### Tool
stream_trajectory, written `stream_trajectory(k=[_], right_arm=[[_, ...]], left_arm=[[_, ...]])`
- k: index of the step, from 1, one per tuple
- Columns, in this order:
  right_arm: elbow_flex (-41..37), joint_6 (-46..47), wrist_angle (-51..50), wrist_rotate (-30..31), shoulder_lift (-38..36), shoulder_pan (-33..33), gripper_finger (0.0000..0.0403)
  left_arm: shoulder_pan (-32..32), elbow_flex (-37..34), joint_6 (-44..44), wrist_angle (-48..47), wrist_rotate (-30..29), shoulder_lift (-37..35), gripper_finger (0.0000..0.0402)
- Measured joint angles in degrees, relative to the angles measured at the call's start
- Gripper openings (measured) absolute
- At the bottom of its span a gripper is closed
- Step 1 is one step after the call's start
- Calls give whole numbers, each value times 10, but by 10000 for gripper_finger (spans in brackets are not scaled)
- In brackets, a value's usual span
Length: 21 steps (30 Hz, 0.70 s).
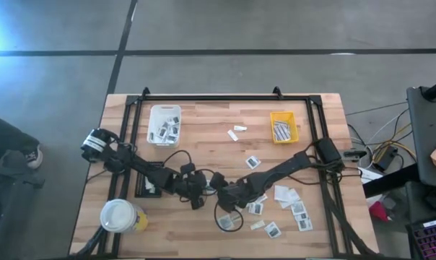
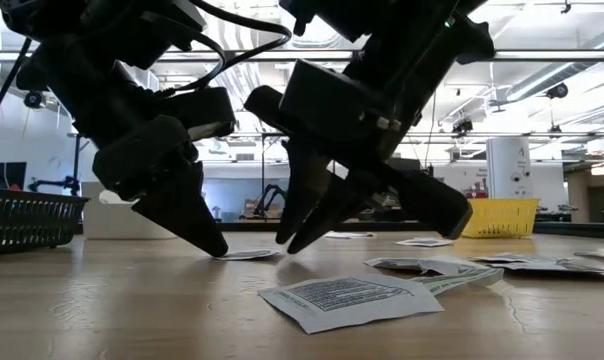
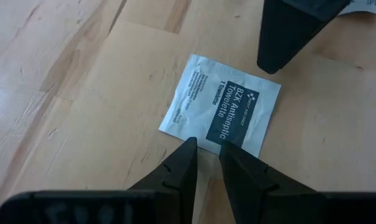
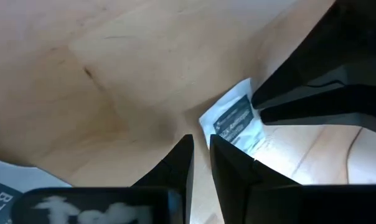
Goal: Pick & Place First Aid Supplies
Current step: Put the gray towelette pack into the white bin
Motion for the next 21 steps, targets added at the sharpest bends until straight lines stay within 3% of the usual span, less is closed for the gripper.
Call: stream_trajectory(k=[13,21], right_arm=[[0,-1,1,-1,2,0,112],[0,-24,34,11,20,0,117]], left_arm=[[0,0,-7,21,8,1,87],[0,0,-53,26,13,1,87]])
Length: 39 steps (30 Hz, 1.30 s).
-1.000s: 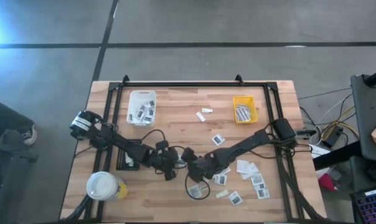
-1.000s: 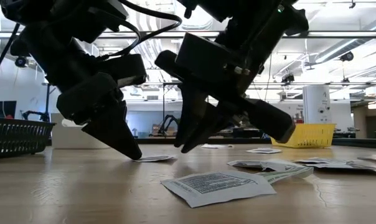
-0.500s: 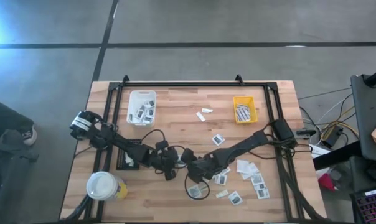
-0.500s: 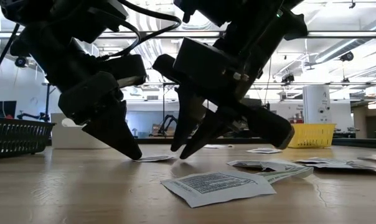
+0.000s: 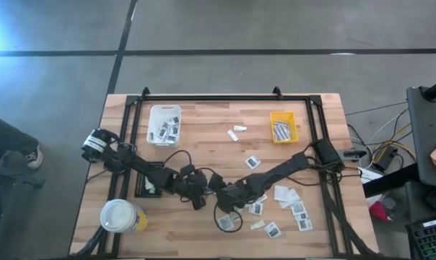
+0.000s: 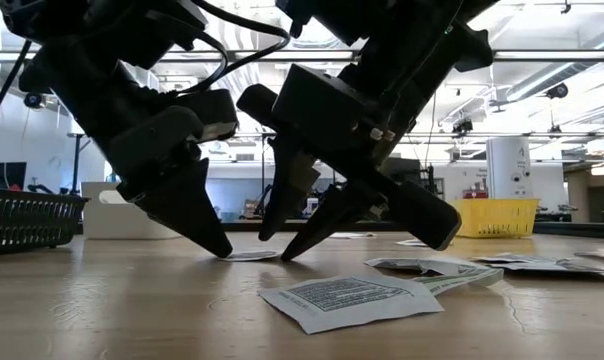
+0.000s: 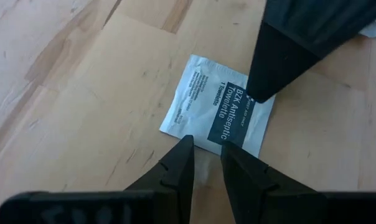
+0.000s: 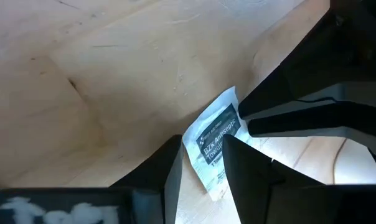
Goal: Pick & Place First Aid Supplies
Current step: Put the gray towelette pack into the white bin
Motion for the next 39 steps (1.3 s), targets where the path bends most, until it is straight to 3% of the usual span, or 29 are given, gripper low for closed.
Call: stream_trajectory(k=[11,25,39], right_arm=[[0,4,13,9,5,0,90],[0,9,11,26,6,0,11],[-1,33,-30,70,-11,7,8]], left_arm=[[0,0,-38,2,13,0,87],[0,8,-14,9,27,0,87],[-2,12,45,-59,20,-79,87]])
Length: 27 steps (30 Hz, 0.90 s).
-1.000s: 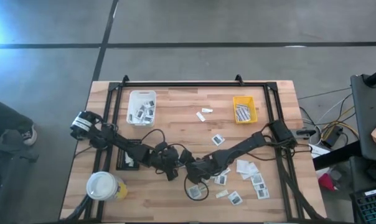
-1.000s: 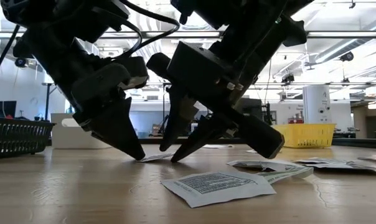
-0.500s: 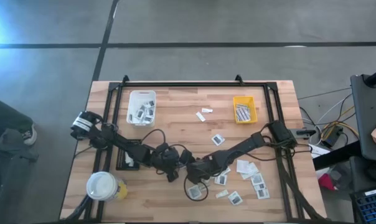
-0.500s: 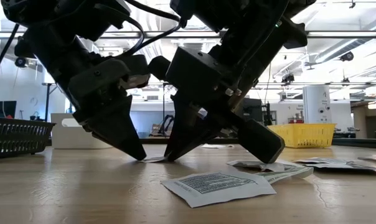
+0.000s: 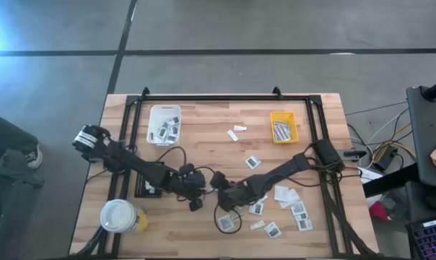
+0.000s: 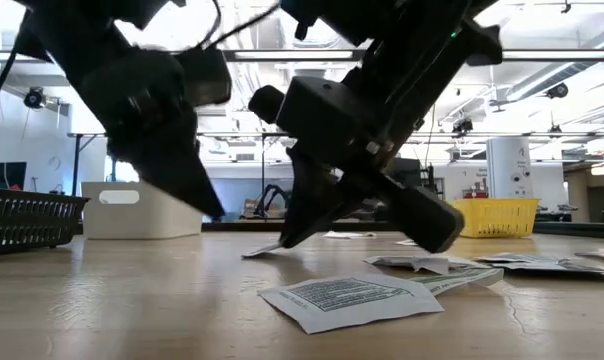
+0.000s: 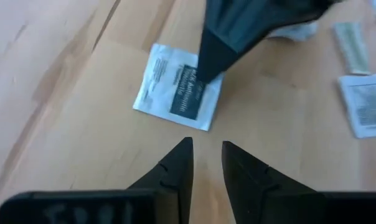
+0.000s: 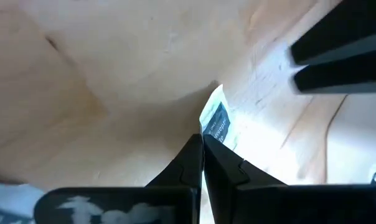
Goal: Pick & Place First Aid Supplies
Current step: Put the gray towelette pack into the white bin
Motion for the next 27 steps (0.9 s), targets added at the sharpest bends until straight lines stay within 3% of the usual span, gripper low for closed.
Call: stream_trajectory(k=[6,18,27], right_arm=[[0,57,-54,0,-33,-1,8],[-24,150,-129,-5,-154,-1,8],[-63,282,-159,-54,-247,-8,8]], left_arm=[[-2,2,73,0,-7,-23,87],[-2,1,143,3,-95,-29,87],[-2,1,222,72,-116,-29,87]])
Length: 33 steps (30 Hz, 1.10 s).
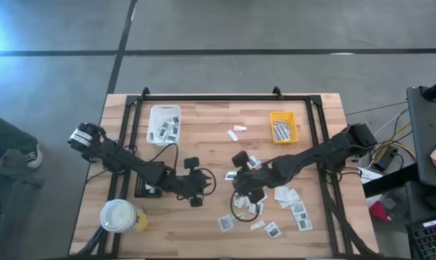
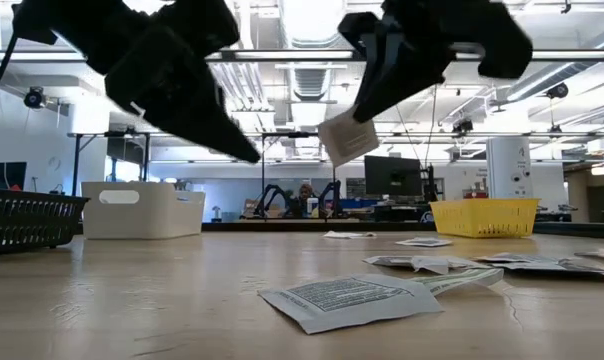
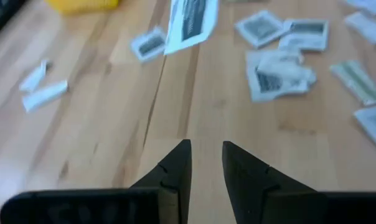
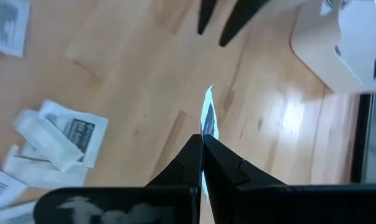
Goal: Pick & Place First Aid Supplies
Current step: Put the gray towelette pack into the white bin
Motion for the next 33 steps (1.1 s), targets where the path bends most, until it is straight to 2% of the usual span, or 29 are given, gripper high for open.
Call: stream_trajectory(k=[7,12,22,26,33], right_arm=[[-38,105,15,-14,-37,0,8],[-76,158,86,-41,-44,0,8],[-120,174,230,-55,-44,0,8],[-122,173,250,-55,-44,0,8],[-117,173,260,-59,-43,0,8]], left_arm=[[1,0,59,62,0,0,87],[6,0,70,87,0,-1,87],[11,0,69,93,15,-1,89],[11,0,67,120,46,-1,90],[12,5,70,133,36,-1,89]])
